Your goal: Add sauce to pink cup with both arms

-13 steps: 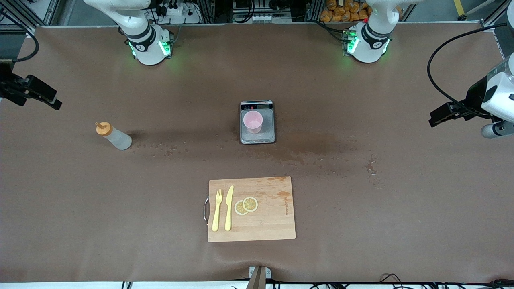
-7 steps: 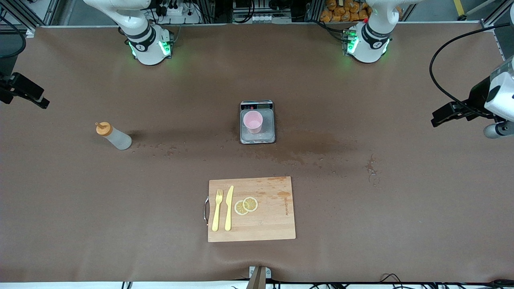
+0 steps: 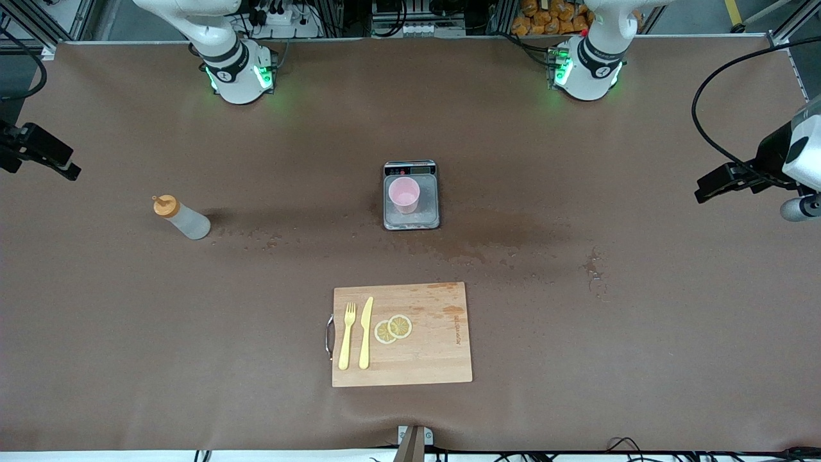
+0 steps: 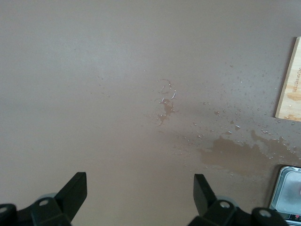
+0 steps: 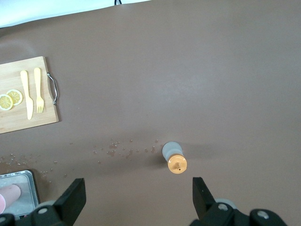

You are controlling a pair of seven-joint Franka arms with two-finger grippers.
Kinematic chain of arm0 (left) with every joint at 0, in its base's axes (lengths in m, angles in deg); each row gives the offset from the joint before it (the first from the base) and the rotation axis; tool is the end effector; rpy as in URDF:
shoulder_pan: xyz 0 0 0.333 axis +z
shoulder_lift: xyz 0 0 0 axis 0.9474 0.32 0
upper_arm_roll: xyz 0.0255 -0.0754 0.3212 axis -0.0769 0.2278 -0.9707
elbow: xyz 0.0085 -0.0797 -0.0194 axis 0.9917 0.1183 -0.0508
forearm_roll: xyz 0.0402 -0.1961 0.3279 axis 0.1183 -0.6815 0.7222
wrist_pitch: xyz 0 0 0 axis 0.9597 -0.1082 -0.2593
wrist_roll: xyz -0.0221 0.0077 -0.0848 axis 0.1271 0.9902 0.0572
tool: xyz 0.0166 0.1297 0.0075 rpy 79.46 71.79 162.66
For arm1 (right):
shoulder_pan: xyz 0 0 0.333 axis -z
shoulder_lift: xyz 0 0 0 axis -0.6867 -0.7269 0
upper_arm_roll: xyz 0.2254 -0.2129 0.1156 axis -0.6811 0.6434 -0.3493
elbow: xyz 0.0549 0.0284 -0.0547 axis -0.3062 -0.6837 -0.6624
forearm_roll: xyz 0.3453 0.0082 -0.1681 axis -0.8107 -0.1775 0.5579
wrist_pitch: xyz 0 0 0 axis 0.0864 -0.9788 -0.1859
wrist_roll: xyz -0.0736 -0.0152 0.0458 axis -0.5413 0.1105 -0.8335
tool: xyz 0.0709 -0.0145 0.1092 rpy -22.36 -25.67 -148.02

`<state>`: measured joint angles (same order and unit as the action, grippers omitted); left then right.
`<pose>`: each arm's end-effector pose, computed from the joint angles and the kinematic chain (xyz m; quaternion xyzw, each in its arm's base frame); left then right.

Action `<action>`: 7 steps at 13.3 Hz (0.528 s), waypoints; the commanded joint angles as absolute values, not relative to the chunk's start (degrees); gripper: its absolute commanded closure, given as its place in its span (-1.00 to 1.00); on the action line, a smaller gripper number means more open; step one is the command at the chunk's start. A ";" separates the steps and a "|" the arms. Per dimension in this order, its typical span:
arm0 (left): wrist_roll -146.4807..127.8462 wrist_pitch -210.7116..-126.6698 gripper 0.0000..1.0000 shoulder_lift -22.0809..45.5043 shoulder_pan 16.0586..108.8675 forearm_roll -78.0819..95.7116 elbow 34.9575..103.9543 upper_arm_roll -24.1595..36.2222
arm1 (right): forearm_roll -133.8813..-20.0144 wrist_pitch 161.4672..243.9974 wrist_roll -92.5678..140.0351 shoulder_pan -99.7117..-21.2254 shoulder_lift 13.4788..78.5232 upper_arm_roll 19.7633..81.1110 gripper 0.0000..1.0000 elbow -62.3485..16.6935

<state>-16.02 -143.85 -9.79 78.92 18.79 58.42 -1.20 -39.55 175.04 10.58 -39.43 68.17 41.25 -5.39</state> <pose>0.5703 -0.0282 0.5913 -0.9964 -0.0847 0.0039 0.0024 0.5512 -0.0036 0.6684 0.9964 -0.0729 0.0434 0.0003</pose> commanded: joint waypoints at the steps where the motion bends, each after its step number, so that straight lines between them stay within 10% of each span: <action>1: -13.16 -143.64 -1.00 -10.13 79.16 18.42 57.11 -1.13 | -36.42 175.79 12.45 -41.34 67.44 41.38 -1.00 -4.49; 7: -11.22 -141.63 -1.00 -10.22 79.16 18.77 55.27 -1.22 | -36.23 176.06 12.73 -41.17 67.44 41.47 -1.00 -4.66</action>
